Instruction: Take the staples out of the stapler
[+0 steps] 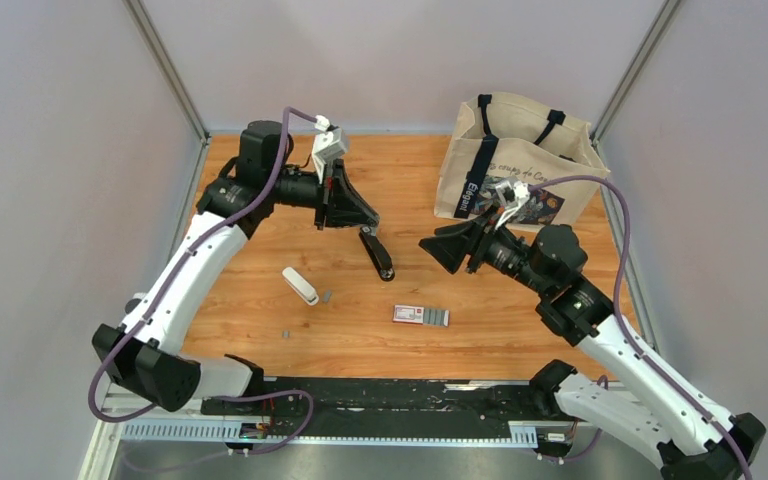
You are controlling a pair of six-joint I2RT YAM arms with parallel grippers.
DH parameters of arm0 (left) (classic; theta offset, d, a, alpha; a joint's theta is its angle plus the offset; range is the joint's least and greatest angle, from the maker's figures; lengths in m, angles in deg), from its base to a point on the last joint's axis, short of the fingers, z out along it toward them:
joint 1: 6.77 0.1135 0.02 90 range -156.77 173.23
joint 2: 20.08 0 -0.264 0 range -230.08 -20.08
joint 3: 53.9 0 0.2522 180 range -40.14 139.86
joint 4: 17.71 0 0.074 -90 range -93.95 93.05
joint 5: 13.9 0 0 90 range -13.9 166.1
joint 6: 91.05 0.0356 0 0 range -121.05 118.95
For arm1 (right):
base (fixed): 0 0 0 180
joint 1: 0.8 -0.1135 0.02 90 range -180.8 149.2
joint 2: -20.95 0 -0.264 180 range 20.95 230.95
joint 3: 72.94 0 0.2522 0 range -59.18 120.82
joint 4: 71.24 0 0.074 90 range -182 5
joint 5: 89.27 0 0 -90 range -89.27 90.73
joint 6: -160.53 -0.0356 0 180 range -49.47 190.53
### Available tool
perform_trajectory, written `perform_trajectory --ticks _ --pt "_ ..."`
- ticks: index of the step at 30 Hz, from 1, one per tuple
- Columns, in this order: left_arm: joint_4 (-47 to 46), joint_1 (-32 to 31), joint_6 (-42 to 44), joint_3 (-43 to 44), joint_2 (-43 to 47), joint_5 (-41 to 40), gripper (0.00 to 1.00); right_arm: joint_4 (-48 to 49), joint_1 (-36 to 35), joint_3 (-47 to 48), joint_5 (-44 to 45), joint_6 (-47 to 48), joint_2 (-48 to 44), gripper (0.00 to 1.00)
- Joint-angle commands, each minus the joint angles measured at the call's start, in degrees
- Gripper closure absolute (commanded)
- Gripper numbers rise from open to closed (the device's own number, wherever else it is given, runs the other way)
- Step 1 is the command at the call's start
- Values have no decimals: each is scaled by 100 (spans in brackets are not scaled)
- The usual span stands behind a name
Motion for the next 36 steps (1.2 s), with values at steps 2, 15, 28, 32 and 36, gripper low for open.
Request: perform_trajectory --ticks 2,15,28,32,36 --pt "-6963 30 -6767 -1540 198 1264 98 1311 14 448 -1518 -777 430 42" --pt "-9698 13 -8927 -2078 31 683 98 1411 -117 966 -1475 -630 852 43" --pt "-9478 -84 -8575 -2324 57 578 98 1428 -258 1433 -1501 -437 1397 45" --pt "-9478 -101 -8540 -2377 57 569 98 1533 -293 1450 -1492 -463 1485 46" --pt "-9478 -110 -8514 -2412 75 578 98 1612 -337 1477 -1466 -489 1547 49"
